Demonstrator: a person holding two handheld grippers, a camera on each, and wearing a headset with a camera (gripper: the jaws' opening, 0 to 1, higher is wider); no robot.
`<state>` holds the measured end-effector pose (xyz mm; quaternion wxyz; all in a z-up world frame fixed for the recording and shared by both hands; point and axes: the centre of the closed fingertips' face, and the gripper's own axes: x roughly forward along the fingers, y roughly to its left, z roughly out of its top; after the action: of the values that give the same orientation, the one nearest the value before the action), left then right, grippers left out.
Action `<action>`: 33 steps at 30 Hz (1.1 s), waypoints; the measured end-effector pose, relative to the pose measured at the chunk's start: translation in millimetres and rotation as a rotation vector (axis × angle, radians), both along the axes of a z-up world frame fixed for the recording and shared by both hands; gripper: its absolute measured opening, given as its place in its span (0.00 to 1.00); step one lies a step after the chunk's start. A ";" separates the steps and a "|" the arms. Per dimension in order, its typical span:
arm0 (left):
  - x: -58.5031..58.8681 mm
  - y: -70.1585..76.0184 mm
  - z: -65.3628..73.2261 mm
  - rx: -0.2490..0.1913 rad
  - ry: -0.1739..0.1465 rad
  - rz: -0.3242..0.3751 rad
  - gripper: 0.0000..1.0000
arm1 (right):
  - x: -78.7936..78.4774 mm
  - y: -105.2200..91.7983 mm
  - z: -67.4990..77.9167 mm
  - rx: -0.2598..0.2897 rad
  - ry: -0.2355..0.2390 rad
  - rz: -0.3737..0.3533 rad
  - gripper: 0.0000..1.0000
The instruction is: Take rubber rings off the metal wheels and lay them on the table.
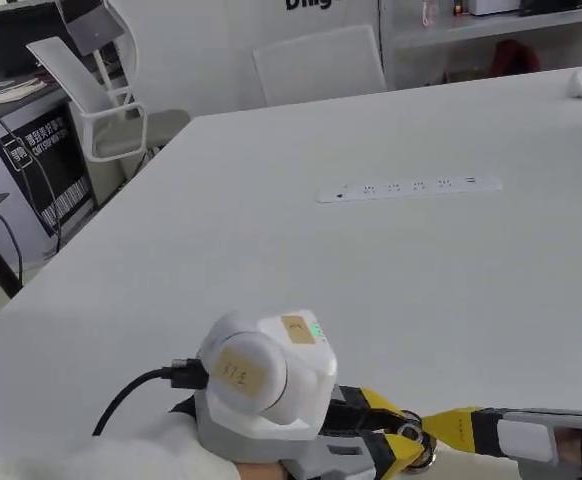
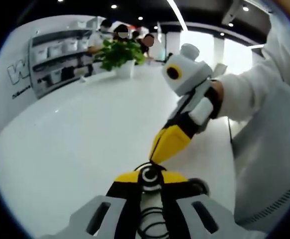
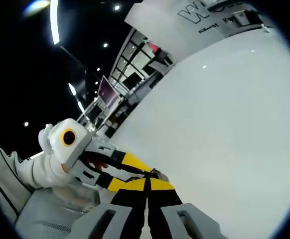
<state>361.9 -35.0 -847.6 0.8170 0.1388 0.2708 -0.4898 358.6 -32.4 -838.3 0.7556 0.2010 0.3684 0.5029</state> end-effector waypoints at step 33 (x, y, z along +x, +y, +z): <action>-15.5 44.2 110.0 -0.059 -0.138 0.020 0.47 | 6.4 -14.3 45.0 -0.002 -0.131 0.005 0.00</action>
<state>346.4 9.2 -737.6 0.8423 0.1455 0.2008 -0.4786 365.0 -46.7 -793.3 0.7770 0.1660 0.3194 0.5164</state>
